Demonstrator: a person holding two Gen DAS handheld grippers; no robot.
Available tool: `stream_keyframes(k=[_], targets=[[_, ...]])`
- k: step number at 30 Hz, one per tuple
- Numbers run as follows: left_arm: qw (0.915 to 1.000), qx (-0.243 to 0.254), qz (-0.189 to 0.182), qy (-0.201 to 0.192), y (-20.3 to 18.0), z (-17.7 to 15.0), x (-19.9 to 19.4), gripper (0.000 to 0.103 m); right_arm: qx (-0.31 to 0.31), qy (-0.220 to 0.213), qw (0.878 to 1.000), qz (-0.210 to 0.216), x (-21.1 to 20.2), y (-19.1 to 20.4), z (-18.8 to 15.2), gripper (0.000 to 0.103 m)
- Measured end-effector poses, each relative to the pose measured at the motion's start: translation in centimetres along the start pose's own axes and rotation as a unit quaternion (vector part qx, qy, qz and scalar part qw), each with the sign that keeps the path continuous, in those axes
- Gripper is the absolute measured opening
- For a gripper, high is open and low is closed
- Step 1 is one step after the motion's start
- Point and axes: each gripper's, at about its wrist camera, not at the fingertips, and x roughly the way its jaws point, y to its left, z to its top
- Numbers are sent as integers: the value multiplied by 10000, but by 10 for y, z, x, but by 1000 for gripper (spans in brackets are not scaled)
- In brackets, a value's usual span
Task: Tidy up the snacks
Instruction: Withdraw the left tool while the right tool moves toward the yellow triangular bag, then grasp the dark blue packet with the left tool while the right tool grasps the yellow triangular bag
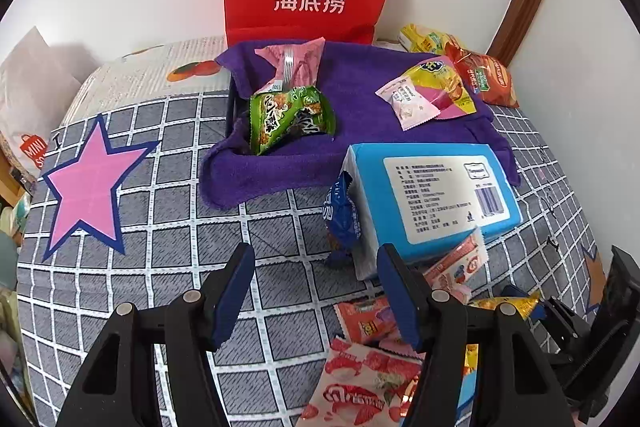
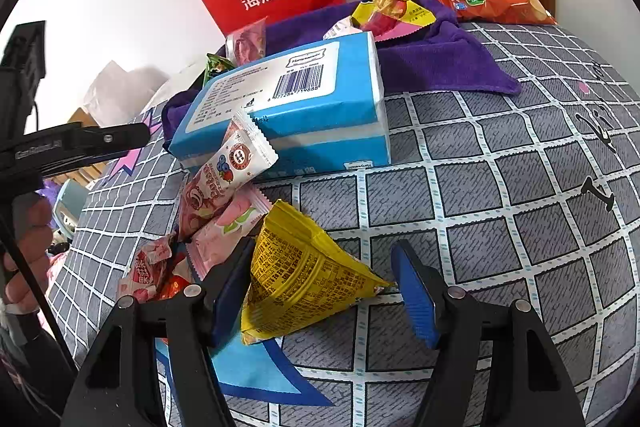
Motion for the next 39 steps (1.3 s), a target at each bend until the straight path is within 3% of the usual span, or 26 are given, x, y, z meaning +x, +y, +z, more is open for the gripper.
stream_keyframes(k=[7, 22, 39], targets=[[9999, -154, 11, 54, 5, 4, 15, 61, -79, -102, 9999, 26, 2, -1, 1, 69], [9998, 50, 22, 191, 1, 4, 31, 59, -153, -299, 9994, -11, 6, -1, 1, 69], [9998, 16, -174, 57, 7, 2, 32, 59, -227, -286, 9993, -22, 7, -1, 3, 70]])
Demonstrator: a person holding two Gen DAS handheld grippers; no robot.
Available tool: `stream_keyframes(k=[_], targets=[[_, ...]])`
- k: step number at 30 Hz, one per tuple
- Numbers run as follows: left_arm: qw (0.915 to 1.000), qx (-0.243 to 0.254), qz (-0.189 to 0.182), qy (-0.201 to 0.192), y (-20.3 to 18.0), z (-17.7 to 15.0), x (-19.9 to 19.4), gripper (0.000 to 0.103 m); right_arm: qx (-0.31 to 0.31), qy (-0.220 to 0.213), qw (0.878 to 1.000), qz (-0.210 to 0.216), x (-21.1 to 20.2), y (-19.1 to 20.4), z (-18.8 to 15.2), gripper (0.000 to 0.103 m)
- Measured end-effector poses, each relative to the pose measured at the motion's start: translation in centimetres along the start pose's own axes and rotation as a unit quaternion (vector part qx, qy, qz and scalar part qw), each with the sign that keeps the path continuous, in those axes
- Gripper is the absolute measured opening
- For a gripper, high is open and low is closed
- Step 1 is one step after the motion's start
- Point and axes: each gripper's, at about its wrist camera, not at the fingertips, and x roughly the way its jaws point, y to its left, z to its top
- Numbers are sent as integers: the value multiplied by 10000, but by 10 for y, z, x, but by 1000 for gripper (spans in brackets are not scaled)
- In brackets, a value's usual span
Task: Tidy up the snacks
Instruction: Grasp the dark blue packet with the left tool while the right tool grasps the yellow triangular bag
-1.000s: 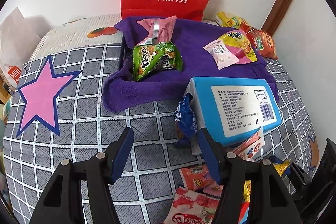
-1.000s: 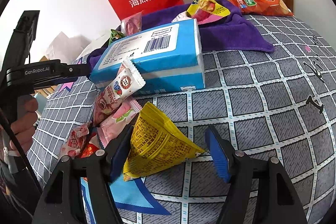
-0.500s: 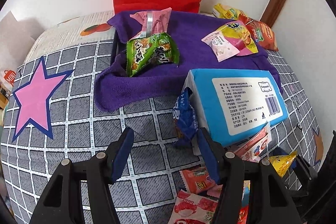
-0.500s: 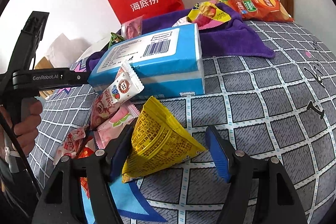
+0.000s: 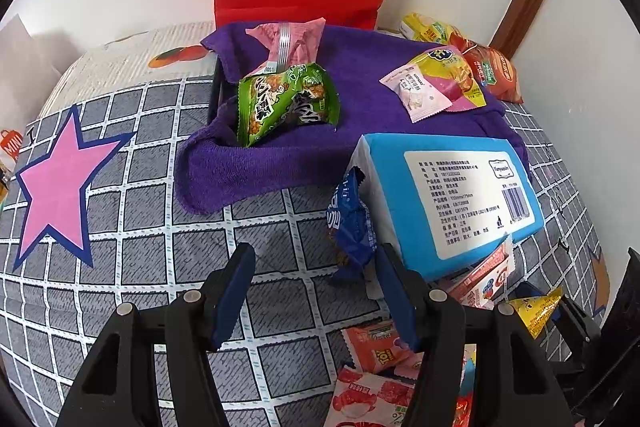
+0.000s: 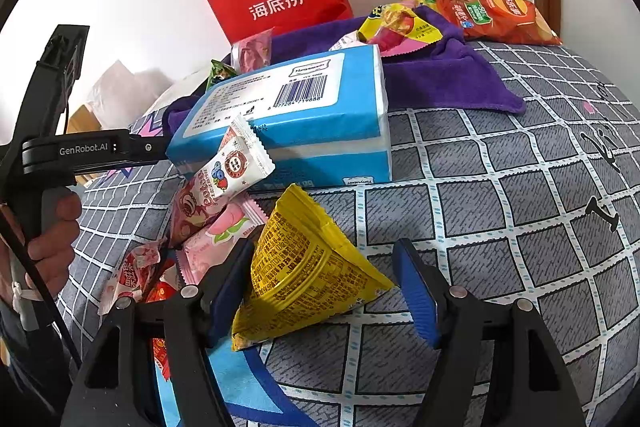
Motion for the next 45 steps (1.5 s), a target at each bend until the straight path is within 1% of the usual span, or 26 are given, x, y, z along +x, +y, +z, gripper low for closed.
stream_keyframes(k=[4, 9, 17, 25, 29, 38, 39, 42, 45], targets=[[10000, -73, -5, -9, 4, 0, 4, 59, 4, 0, 10000, 4, 0, 0, 0, 70], [9998, -97, 144, 74, 8, 1, 11, 59, 4, 0, 10000, 2, 0, 0, 0, 70], [9999, -77, 114, 93, 7, -2, 14, 59, 6, 1, 10000, 3, 0, 0, 0, 70], [9996, -209, 159, 137, 18, -2, 17, 59, 22, -1, 10000, 26, 0, 0, 0, 70], [9994, -273, 103, 190, 20, -1, 21, 59, 31, -3, 10000, 34, -1, 0, 0, 70], [9995, -314, 47, 89, 20, 3, 19, 59, 22, -2, 10000, 12, -1, 0, 0, 70], [9995, -294, 19, 70, 19, 5, 19, 59, 18, -1, 10000, 6, -1, 0, 0, 70], [9998, -60, -5, 181, 12, 9, 25, 59, -23, 10, 10000, -37, 0, 1, 1, 70], [9997, 4, 98, 209, 8, 10, 32, 59, -36, 13, 10000, -50, 0, 1, 0, 70]])
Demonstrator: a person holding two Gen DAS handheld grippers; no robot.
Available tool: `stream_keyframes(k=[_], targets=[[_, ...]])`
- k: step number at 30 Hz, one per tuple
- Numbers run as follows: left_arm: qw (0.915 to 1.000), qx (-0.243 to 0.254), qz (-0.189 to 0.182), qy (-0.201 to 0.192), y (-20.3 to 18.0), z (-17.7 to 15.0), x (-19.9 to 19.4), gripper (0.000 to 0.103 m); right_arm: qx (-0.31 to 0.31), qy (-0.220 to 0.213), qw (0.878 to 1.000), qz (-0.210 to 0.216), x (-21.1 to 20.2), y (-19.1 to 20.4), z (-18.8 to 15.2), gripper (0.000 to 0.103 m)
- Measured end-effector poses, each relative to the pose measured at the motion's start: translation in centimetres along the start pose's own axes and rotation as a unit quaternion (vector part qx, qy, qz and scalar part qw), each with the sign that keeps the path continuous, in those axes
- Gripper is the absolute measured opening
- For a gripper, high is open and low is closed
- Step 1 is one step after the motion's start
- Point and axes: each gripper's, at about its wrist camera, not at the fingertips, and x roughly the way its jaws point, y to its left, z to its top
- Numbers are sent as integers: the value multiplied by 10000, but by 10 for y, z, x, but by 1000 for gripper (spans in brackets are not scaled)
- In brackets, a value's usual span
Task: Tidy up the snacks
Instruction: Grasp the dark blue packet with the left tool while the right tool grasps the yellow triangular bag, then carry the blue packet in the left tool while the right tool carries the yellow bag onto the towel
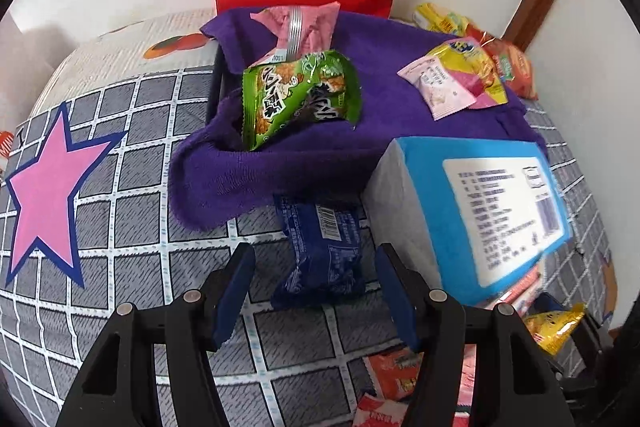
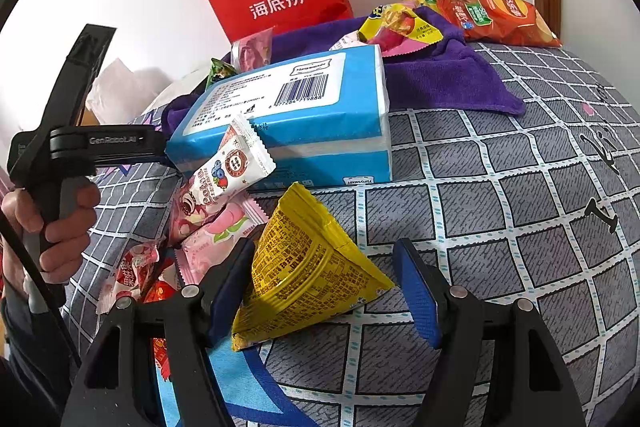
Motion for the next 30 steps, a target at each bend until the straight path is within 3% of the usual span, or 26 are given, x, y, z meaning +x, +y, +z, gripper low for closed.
stream_keyframes(k=[7, 9, 11, 14, 19, 27, 30], targets=[[9999, -43, -101, -67, 8, -3, 6, 59, -5, 2, 10000, -4, 0, 0, 0, 70], [9999, -12, -19, -104, 9, -5, 5, 51, -9, 4, 10000, -9, 0, 0, 0, 70], [9997, 69, 222, -118, 10, -7, 4, 35, -9, 3, 10000, -9, 0, 0, 0, 70], [9997, 114, 209, -81, 12, -10, 0, 32, 4, 0, 10000, 3, 0, 0, 0, 70], [9998, -76, 188, -22, 22, -16, -13, 31, 22, 59, 9999, -100, -3, 3, 0, 67], [9992, -235, 128, -302, 25, -29, -62, 31, 99, 321, 9992, -221, -17, 3, -6, 67], [9990, -248, 29, -382, 20, -27, -75, 31, 136, 322, 9991, -241, -23, 4, -7, 60]])
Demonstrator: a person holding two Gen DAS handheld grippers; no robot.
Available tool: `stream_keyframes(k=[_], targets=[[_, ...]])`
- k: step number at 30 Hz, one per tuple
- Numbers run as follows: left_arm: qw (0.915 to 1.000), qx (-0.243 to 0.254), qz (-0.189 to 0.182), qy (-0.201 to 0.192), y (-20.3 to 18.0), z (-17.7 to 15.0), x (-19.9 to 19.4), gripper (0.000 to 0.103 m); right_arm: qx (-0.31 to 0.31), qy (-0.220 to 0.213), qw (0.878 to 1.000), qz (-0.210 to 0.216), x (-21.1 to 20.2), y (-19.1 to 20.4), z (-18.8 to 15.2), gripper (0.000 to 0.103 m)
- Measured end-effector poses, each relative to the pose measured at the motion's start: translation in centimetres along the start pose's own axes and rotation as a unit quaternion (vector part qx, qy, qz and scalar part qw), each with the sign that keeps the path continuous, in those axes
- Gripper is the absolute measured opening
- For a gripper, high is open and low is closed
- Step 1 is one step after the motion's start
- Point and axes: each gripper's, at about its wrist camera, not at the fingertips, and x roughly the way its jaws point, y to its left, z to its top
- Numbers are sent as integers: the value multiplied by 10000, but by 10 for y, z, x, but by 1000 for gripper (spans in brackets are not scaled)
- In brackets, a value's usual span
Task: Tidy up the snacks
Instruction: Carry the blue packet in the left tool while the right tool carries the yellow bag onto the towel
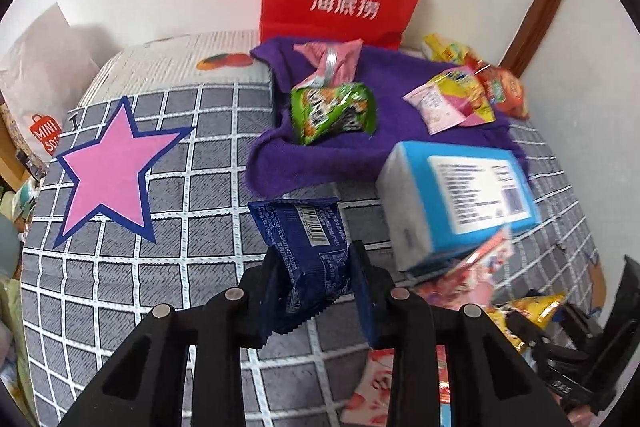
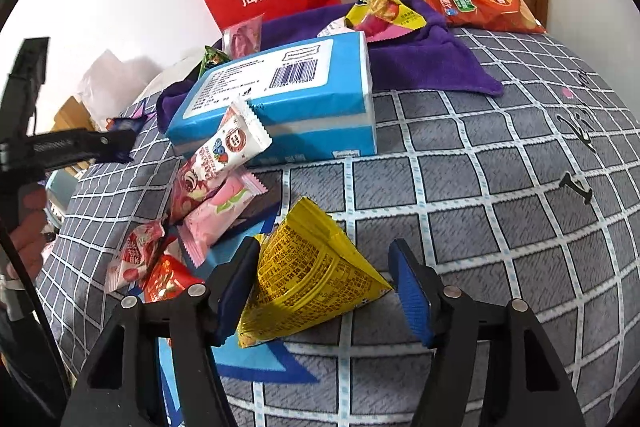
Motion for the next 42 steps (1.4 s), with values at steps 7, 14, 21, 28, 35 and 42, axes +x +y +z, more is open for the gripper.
stream_keyframes(k=[7, 14, 21, 28, 35, 42], targets=[[9997, 0, -147, -174, -13, 9, -21, 31, -97, -289, 9994, -155, -28, 2, 7, 55], [9993, 8, -245, -270, -23, 32, -21, 31, -94, -723, 9973, -2, -60, 0, 48, 54], [9988, 91, -229, -432, -28, 71, -19, 31, -256, -1100, 9935, -150, -62, 6, 125, 53], [9976, 141, -143, -663, -37, 111, -14, 31, -253, -1211, 9922, -127, -45, 16, 197, 53], [9970, 44, -137, -767, -43, 144, 0, 31, -198, -1212, 9924, 54, -20, 29, 252, 53], [9973, -62, -107, -728, -38, 160, 18, 31, -261, -1035, 9941, 203, 13, 32, 272, 53]])
